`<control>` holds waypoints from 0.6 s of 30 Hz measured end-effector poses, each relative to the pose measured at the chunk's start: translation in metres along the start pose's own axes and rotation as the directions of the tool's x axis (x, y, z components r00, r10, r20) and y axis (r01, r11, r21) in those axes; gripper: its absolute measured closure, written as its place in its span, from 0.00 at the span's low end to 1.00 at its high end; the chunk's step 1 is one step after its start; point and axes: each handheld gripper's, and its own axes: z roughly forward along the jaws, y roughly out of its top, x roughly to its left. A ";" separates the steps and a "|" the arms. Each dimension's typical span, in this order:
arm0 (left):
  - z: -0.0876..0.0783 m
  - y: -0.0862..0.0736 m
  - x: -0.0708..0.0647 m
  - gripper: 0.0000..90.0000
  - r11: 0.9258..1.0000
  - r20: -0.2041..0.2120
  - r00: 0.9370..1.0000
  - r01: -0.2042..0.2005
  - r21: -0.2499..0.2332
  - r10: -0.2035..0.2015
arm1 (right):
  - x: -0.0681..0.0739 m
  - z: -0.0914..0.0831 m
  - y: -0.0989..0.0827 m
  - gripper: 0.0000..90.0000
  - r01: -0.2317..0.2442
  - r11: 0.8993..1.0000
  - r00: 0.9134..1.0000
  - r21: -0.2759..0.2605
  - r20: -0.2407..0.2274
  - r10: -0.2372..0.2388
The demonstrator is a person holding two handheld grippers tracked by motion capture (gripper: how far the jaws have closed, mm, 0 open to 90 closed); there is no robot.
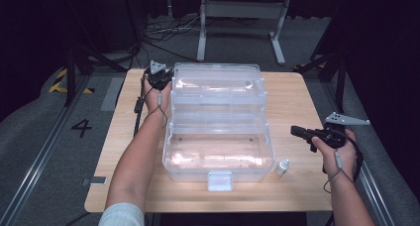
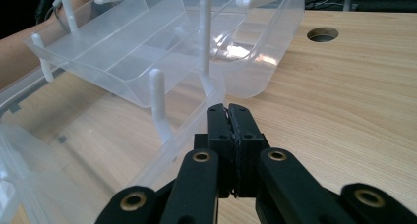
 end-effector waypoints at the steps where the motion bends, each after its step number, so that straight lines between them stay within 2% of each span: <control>1: 0.000 0.000 0.000 0.88 1.000 -0.001 1.000 -0.001 0.000 0.001 | 0.000 -0.001 0.001 0.99 0.004 1.000 1.000 0.001 0.002 -0.004; 5: 0.000 -0.001 0.000 0.87 1.000 -0.008 1.000 0.004 -0.003 -0.004 | 0.002 -0.006 0.002 0.99 0.006 1.000 1.000 -0.009 0.004 -0.006; 9: -0.002 -0.001 -0.001 0.82 1.000 -0.014 1.000 -0.001 -0.020 0.000 | 0.003 -0.008 0.002 0.98 0.006 1.000 1.000 -0.008 0.005 -0.006; 12: -0.014 0.005 0.000 0.79 0.999 -0.026 0.999 -0.046 -0.013 0.046 | 0.003 -0.009 0.004 0.98 0.007 1.000 1.000 -0.011 0.006 -0.007; 15: -0.023 0.010 0.001 0.77 0.999 -0.026 0.999 -0.045 -0.026 0.045 | 0.005 -0.010 0.005 0.98 0.017 1.000 1.000 -0.011 0.009 -0.017; 18: -0.035 0.016 -0.002 0.75 0.997 -0.034 0.997 -0.066 -0.045 0.064 | 0.008 -0.012 0.005 0.98 0.022 1.000 1.000 -0.020 0.011 -0.022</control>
